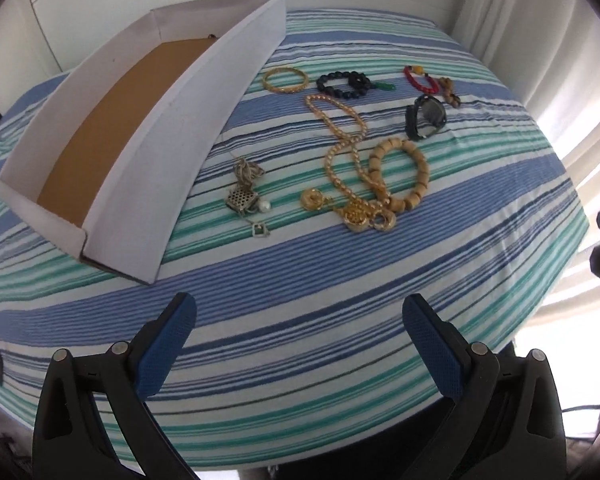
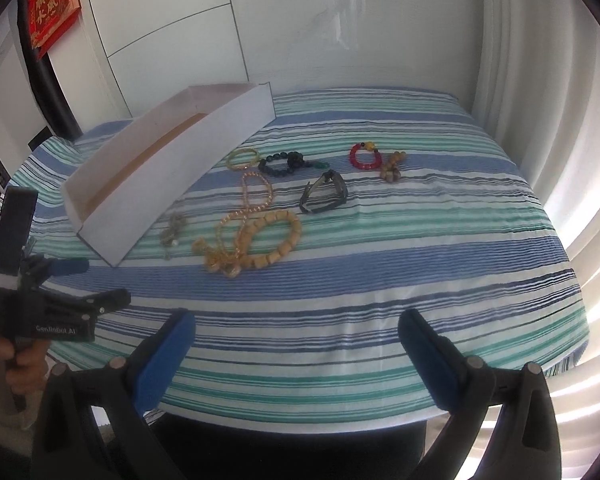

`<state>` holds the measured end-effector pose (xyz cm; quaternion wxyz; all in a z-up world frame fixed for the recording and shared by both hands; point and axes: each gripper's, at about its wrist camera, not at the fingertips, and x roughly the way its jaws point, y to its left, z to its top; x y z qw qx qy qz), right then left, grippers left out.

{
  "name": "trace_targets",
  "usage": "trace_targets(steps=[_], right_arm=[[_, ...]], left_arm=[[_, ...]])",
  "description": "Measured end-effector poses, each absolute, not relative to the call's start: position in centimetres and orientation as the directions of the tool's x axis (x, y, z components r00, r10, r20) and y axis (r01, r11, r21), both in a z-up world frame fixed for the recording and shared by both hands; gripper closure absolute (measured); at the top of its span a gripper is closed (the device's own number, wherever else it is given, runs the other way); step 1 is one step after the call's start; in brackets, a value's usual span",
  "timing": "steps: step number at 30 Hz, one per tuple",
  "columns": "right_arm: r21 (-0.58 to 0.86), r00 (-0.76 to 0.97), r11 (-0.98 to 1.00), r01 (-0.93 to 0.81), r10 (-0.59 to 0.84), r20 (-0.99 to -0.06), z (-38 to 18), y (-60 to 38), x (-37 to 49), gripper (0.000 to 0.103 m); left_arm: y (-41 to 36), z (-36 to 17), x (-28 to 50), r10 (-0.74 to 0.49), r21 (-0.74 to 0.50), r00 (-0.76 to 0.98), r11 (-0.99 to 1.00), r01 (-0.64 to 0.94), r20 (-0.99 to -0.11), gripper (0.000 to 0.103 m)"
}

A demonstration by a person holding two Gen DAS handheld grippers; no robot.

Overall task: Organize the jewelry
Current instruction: 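Grasp the silver lattice pendant with the left tool while the right tool grasps the wooden bead bracelet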

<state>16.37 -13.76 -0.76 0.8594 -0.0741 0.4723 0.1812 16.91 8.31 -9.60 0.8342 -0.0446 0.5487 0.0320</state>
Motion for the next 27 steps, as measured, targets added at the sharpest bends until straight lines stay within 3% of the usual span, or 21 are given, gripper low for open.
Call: trace_targets(steps=[7, 13, 17, 22, 25, 27], right_arm=[[0.098, 0.425, 0.943, -0.319, 0.235, -0.874, -2.2, -17.0, 23.0, 0.0], [0.193, 0.349, 0.962, -0.195, 0.251, -0.903, -4.4, -19.3, 32.1, 0.0], [0.265, 0.296, 0.955, -0.13, 0.292, -0.909, -6.2, -19.7, 36.5, 0.001], [0.299, 0.272, 0.945, -0.134, 0.326, -0.905, -7.3, -18.9, 38.8, 0.011], [0.309, 0.279, 0.94, -0.143, 0.338, -0.899, -7.2, -18.8, 40.4, 0.022], [0.331, 0.29, 0.937, -0.11, 0.349, -0.891, -7.1, -19.7, 42.1, 0.023]], left_arm=[[10.3, -11.3, 21.5, 0.016, -0.044, 0.343, 0.985, -0.167, -0.939, 0.001], [11.9, -12.5, 23.0, -0.073, -0.143, 0.292, 0.964, -0.223, -0.953, 0.001], [12.4, -12.6, 23.6, -0.049, -0.12, 0.289, 0.965, -0.232, -0.956, 0.001], [12.8, -13.1, 25.6, -0.023, -0.1, 0.294, 0.963, -0.251, -0.956, 0.002], [12.4, -14.1, 27.2, 0.034, -0.041, 0.284, 0.967, -0.253, -0.958, 0.013], [12.4, -14.9, 27.9, 0.05, -0.022, 0.269, 0.966, -0.259, -0.962, 0.02]])
